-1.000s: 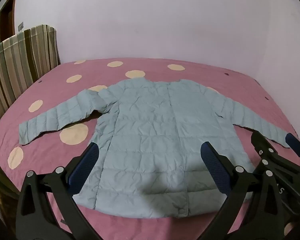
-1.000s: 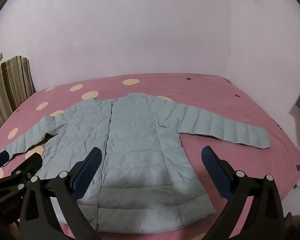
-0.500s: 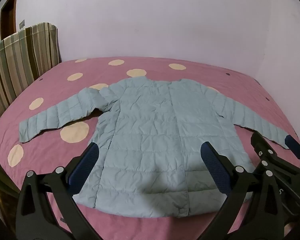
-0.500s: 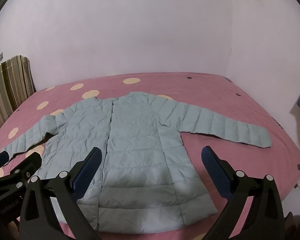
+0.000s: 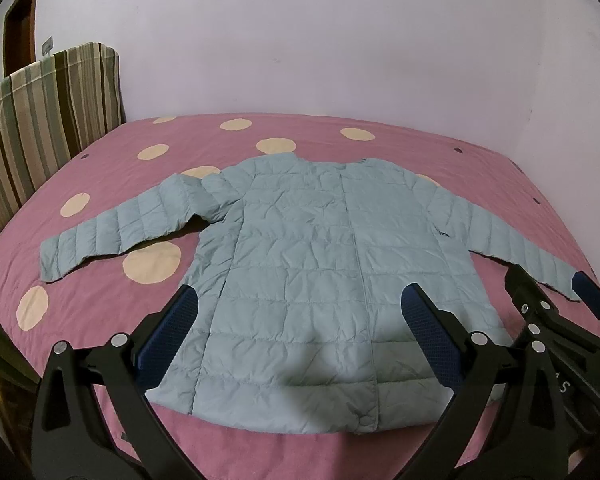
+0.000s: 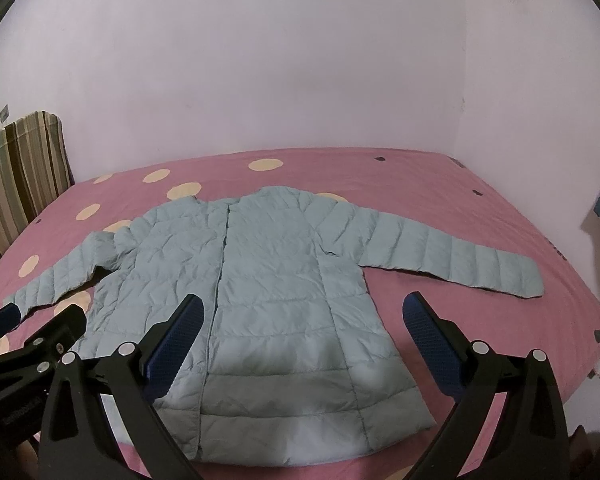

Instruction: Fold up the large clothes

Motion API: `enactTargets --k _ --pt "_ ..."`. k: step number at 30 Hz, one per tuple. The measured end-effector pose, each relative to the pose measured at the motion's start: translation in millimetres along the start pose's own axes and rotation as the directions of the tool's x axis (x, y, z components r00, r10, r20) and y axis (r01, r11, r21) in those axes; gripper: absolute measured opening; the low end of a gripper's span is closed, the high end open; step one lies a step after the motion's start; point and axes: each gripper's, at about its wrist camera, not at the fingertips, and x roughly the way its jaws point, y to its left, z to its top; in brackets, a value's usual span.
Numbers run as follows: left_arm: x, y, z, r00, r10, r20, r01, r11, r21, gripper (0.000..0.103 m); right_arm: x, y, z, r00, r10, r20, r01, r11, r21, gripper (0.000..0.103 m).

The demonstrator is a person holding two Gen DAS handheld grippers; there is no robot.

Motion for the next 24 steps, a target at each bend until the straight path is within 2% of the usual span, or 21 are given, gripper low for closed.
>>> enactTargets --k 24 --pt "-2.5 4.4 -0.2 1.000 0.000 0.000 0.000 1.000 -0.007 0.101 -2.0 1.8 -0.2 1.000 0.002 0.006 -0.002 1.000 0.001 0.099"
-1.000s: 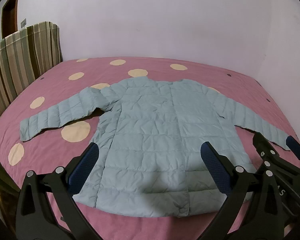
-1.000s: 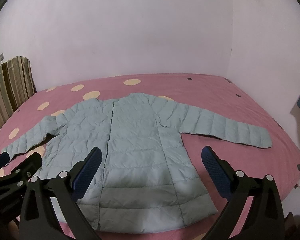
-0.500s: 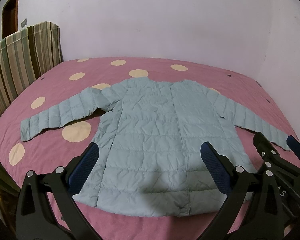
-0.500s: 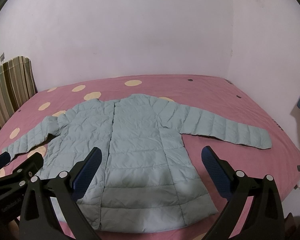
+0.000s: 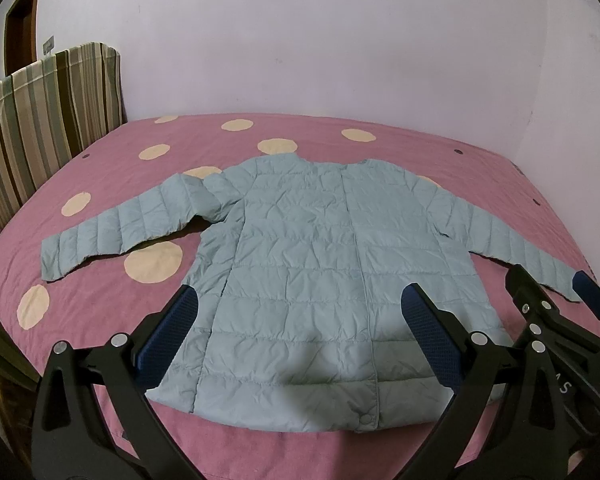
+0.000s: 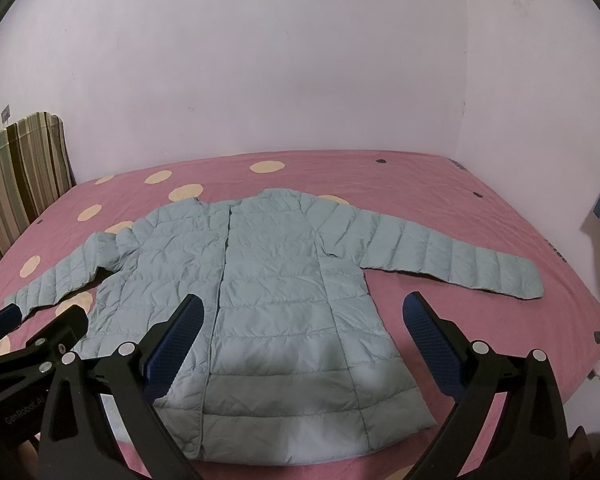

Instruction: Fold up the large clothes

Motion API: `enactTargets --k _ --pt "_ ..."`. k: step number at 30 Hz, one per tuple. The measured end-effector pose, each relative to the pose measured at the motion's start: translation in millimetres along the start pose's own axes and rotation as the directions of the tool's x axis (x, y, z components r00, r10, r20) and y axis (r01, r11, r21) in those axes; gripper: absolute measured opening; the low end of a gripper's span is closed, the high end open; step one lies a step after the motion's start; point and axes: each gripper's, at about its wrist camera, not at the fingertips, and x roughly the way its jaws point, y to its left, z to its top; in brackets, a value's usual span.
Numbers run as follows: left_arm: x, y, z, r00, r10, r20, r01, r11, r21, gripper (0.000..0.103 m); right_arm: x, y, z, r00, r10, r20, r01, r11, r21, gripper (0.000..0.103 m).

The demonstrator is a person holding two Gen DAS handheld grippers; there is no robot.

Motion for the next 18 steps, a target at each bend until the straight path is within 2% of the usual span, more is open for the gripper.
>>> enactTargets --k 18 --pt "0.6 0.3 -0.9 1.000 0.000 -0.002 0.000 1.000 0.000 0.101 -0.8 -0.3 -0.5 1.000 0.000 0.002 0.000 1.000 -0.001 0.099"
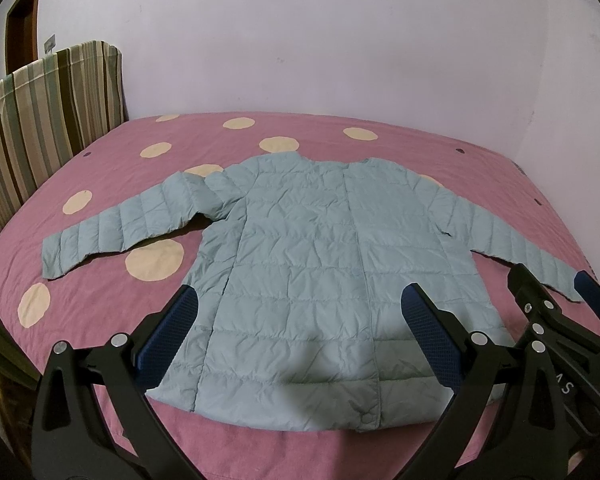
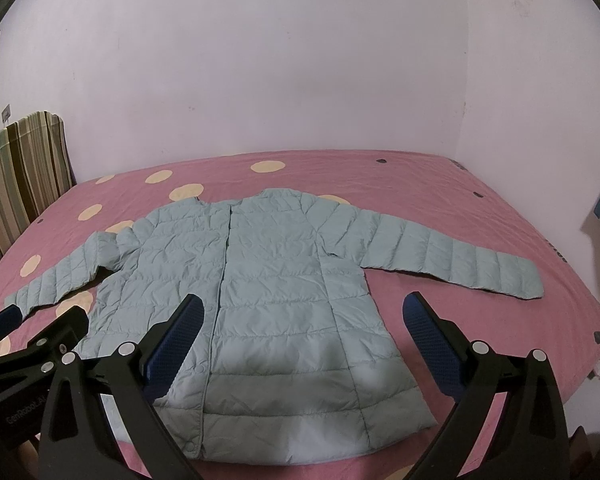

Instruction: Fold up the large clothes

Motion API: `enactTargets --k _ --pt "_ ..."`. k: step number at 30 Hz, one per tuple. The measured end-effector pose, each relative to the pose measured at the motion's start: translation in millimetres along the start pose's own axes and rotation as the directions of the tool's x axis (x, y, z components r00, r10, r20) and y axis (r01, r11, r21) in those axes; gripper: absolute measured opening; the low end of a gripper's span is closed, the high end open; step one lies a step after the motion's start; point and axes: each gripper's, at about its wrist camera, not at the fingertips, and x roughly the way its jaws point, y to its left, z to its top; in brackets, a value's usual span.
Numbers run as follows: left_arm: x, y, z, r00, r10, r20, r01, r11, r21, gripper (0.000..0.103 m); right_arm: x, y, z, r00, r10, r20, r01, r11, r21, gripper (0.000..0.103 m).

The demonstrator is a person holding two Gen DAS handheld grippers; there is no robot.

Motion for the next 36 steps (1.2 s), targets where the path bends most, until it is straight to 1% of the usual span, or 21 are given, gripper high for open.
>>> enactTargets --k 36 --pt "-0.6 3.4 -2.3 1.000 -0.002 -0.003 0.002 1.000 -0.005 0.101 1.0 2.0 -0.5 1.000 0.003 -0.002 -0.003 1.000 -0.001 0.099"
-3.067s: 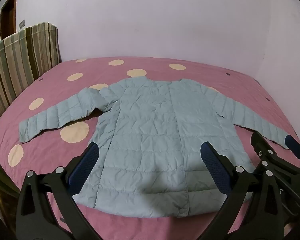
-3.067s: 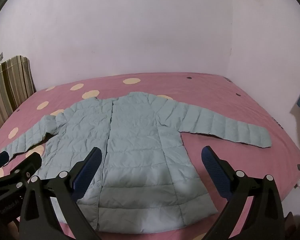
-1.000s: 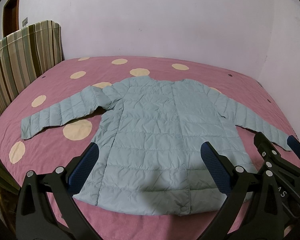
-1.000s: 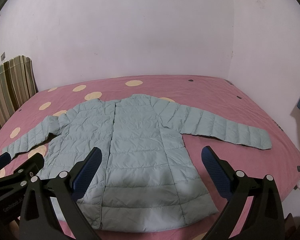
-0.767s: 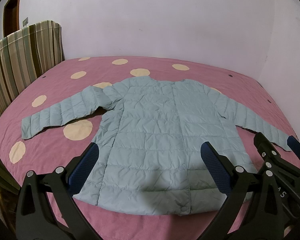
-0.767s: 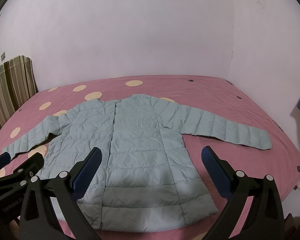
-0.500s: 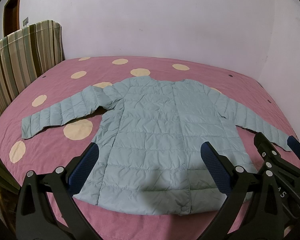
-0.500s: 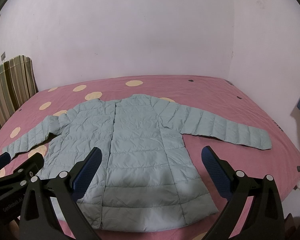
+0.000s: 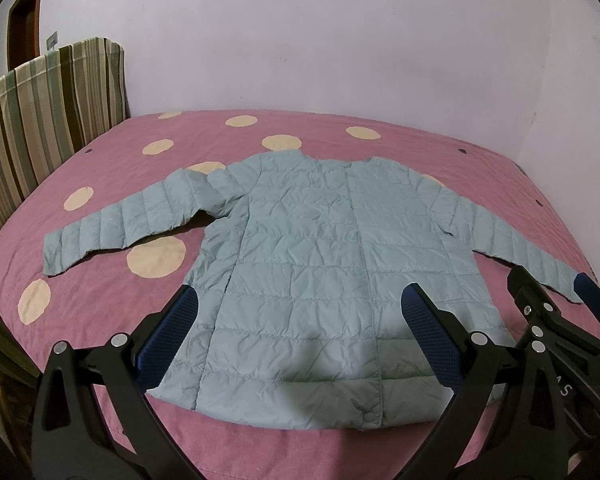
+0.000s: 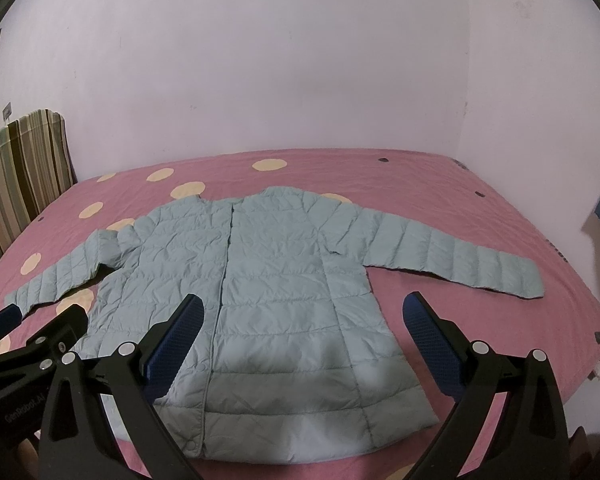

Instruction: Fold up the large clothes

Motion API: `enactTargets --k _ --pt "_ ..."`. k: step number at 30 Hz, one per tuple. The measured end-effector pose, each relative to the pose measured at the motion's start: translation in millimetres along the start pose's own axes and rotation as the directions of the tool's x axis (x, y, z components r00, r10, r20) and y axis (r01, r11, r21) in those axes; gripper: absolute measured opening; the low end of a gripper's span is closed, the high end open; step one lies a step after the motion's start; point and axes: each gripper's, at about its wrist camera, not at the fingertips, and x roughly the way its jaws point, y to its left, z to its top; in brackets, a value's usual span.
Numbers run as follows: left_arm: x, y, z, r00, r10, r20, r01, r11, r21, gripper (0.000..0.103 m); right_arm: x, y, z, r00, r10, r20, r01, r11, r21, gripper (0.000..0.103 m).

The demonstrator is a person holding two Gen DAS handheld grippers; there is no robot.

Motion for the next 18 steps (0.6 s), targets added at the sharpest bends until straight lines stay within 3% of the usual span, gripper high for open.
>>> enactTargets --k 10,18 --pt "31.9 29.9 3.0 0.998 -0.022 -0.058 0.015 0.993 -0.118 0.101 20.2 -12.7 -1.3 0.999 0.022 -0.027 -0.021 0.999 0.044 0.099" --pt "94.1 91.3 -3.7 0.989 0.023 -0.145 -0.069 0.946 -0.316 0.101 62.0 -75.8 -1.8 0.998 0.039 -0.050 -0.027 0.973 0.229 0.099"
